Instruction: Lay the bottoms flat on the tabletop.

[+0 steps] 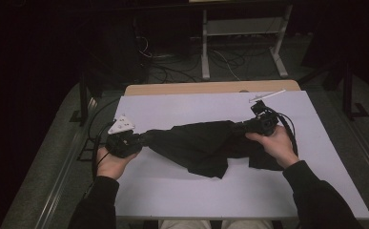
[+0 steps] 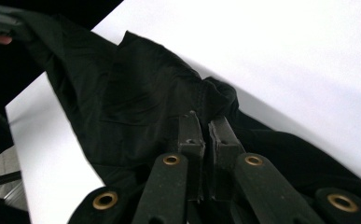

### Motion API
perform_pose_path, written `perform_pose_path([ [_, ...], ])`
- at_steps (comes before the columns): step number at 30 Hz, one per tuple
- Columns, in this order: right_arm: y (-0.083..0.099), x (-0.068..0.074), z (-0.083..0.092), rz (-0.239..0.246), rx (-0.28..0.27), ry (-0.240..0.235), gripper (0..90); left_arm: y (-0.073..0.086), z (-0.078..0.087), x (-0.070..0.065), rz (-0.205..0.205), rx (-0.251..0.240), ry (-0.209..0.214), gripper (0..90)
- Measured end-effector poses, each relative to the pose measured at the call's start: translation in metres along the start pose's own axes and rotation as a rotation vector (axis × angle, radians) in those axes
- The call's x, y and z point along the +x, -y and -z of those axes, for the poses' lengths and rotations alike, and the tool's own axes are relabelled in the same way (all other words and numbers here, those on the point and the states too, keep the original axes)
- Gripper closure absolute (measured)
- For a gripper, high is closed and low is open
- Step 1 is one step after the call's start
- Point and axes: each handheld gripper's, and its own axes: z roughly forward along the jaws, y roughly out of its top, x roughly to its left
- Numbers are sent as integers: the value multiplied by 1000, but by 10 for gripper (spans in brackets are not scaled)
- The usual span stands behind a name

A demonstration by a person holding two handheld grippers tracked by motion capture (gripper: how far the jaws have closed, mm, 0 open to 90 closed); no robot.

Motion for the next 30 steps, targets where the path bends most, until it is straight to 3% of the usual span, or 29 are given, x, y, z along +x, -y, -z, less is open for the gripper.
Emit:
perform_pose_path([
  [4, 8, 7, 5, -1, 0, -27, 851, -6, 5, 1, -18, -3, 1, 826],
  [13, 23, 31, 19, 59, 14, -82, 851, -26, 12, 2, -53, -8, -3, 826],
  [19, 28, 35, 27, 55, 6, -113, 851, -42, 9, 2, -84, -8, 2, 826],
  [25, 41, 27, 38, 27, -7, -114, 851, -56, -16, 2, -93, -10, 21, 826],
  [27, 48, 19, 40, 4, -13, -96, 851, -60, -32, 0, -89, -19, 30, 826],
  [28, 56, 8, 42, -34, -22, -83, 851, -61, -38, -2, -86, -22, 35, 826],
  [30, 61, 2, 43, -57, -27, -78, 851, -63, -54, -5, -88, -24, 46, 826],
])
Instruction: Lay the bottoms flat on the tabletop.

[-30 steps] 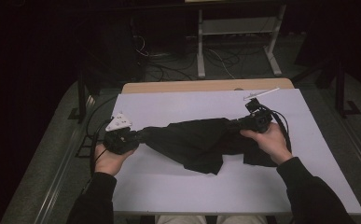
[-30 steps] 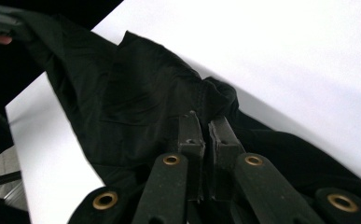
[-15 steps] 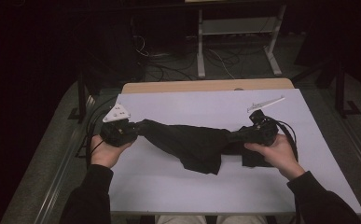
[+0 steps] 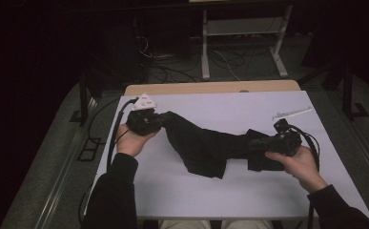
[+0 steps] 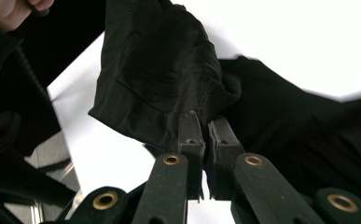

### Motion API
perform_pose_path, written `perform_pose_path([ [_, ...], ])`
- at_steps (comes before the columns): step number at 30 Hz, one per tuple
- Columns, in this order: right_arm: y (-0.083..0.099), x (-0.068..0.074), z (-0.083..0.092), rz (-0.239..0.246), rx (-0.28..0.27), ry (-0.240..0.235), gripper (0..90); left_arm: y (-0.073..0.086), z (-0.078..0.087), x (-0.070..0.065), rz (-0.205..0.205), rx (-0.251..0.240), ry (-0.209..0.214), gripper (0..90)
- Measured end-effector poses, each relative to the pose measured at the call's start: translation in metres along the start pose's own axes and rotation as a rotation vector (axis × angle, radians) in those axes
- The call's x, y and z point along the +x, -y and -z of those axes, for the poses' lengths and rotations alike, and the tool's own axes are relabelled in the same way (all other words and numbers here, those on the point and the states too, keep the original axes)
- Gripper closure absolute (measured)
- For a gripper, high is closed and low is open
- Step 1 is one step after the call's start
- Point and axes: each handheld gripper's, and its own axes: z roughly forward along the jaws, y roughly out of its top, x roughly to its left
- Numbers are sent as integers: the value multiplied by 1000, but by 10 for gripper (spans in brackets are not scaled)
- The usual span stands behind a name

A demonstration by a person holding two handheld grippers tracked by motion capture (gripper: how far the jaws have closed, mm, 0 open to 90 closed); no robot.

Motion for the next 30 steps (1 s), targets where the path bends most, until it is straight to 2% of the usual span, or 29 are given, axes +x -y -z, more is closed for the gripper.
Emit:
perform_pose_path([
  [2, 12, -16, 3, -51, -9, 16, 851, -1, -16, -3, -4, 6, 7, 826],
  [3, 12, -16, 3, -51, -9, 16, 851, -2, -24, -4, -5, 13, 9, 826],
  [4, 15, -22, 3, -67, -9, 22, 851, -1, -32, -6, -5, 17, 11, 826],
  [5, 23, -31, 3, -103, -8, 34, 850, -1, -39, -7, -5, 25, 13, 826],
  [7, 26, -36, 3, -118, -7, 38, 850, 2, -54, -10, -6, 48, 17, 826],
  [11, 36, -54, -1, -174, 20, 87, 848, 13, -73, -13, 13, 59, 26, 826],
  [15, 41, -63, -4, -198, 31, 111, 841, 29, -85, -14, 48, 65, 27, 825],
  [18, 42, -65, -6, -202, 44, 117, 815, 39, -89, -13, 79, 62, 29, 825],
  [19, 41, -64, -5, -191, 36, 125, 750, 42, -89, -13, 83, 62, 29, 824],
  [20, 41, -64, -5, -191, 36, 125, 750, 45, -89, -12, 89, 60, 29, 824],
  [22, 40, -59, -2, -151, 7, 147, 678, 49, -88, -11, 98, 62, 28, 824],
  [23, 37, -54, 1, -113, -30, 164, 636, 51, -87, -11, 100, 57, 27, 824],
  [24, 37, -54, 1, -113, -30, 164, 636, 53, -86, -10, 109, 53, 29, 824],
  [27, 34, -44, 2, -30, -76, 139, 591, 59, -84, -9, 128, 46, 38, 822],
  [29, 32, -31, -7, 62, -88, 92, 517, 61, -84, -10, 130, 44, 40, 822],
  [30, 32, -31, -7, 62, -88, 92, 517, 63, -84, -11, 132, 43, 44, 822],
])
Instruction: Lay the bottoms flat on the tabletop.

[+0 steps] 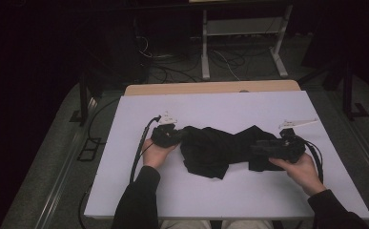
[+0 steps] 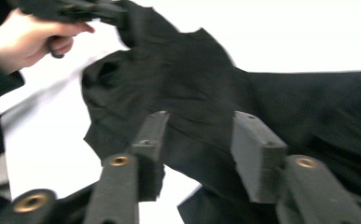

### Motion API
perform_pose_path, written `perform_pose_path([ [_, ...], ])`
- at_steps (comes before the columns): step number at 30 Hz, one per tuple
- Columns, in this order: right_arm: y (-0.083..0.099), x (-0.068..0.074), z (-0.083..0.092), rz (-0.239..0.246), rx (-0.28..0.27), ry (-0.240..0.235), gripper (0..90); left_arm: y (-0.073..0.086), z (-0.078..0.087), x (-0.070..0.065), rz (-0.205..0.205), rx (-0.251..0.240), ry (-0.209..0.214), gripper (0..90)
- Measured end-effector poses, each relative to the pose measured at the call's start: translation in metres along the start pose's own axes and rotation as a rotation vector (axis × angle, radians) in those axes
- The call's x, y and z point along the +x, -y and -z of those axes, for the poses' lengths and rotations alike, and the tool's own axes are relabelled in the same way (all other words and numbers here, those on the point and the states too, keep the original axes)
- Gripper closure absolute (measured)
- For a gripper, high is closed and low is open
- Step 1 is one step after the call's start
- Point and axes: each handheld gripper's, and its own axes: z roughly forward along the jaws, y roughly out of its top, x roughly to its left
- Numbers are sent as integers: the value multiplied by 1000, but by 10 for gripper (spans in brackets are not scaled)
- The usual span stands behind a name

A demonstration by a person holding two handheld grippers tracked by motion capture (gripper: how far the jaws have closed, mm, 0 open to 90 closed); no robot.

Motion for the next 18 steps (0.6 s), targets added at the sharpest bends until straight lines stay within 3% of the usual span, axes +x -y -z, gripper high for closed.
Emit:
perform_pose_path([
  [4, -6, 16, -19, 123, 22, -29, 435, 6, 1, -2, 13, -5, 18, 822],
  [10, -13, 25, -45, 221, 84, -65, 383, 13, 1, -3, 18, -5, 26, 822],
  [12, -16, 27, -54, 258, 122, -48, 394, 15, 1, -2, 21, -4, 28, 822],
  [15, -16, 25, -67, 308, 188, -42, 504, 15, 2, -1, 26, -11, 28, 822],
  [18, -17, 23, -74, 337, 249, -60, 811, 15, 2, -1, 26, -12, 30, 822],
])
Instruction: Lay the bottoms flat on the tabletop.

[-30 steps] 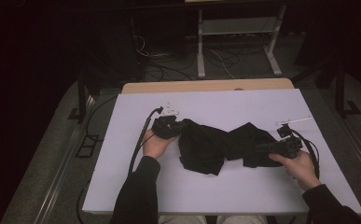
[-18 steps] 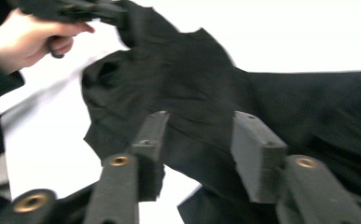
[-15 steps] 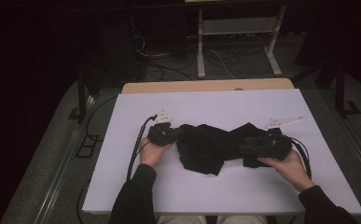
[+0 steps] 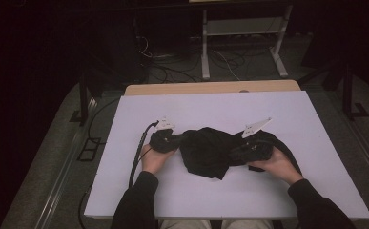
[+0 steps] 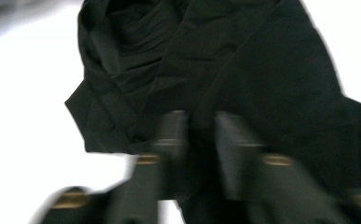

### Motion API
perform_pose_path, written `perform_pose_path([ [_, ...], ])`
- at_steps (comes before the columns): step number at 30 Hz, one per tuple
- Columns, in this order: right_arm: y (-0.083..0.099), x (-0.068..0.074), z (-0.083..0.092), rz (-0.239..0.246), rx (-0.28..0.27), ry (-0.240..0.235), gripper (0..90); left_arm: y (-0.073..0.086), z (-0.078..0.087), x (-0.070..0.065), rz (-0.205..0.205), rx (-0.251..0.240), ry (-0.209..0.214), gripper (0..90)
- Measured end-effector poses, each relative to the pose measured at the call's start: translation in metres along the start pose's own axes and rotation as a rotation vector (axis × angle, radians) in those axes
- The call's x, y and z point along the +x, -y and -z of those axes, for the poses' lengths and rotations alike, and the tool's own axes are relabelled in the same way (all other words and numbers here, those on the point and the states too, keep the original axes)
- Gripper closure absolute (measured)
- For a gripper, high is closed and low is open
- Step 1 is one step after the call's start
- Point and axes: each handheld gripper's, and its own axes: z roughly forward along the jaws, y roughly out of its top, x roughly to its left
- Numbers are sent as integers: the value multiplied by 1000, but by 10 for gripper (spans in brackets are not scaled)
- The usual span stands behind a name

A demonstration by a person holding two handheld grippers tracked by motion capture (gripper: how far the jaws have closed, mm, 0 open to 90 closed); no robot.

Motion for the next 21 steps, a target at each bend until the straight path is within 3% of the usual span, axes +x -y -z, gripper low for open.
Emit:
perform_pose_path([
  [3, -4, -3, 2, -22, -4, -27, 886, -1, 0, -1, -10, 1, -3, 822],
  [6, -7, -10, 17, -78, -84, 0, 889, -2, 2, 0, -19, -7, -9, 821],
  [7, -7, -10, 17, -78, -84, 0, 889, -3, 3, 0, -19, -8, -10, 821],
  [12, -10, -30, 48, -184, -251, 71, 890, -8, 5, -1, -48, -4, -19, 821],
  [13, -10, -39, 58, -216, -284, 114, 890, -9, 5, -2, -59, 1, -20, 821],
  [15, -9, -42, 61, -231, -294, 128, 890, -12, 4, -4, -89, 15, -20, 820],
  [18, -5, -54, 68, -289, -321, 179, 890, -14, 1, -7, -131, 27, -18, 819],
  [19, 0, -65, 71, -330, -328, 207, 890, -15, 0, -8, -140, 35, -14, 819],
  [21, 2, -70, 71, -356, -328, 217, 890, -16, -4, -9, -153, 42, -14, 819],
])
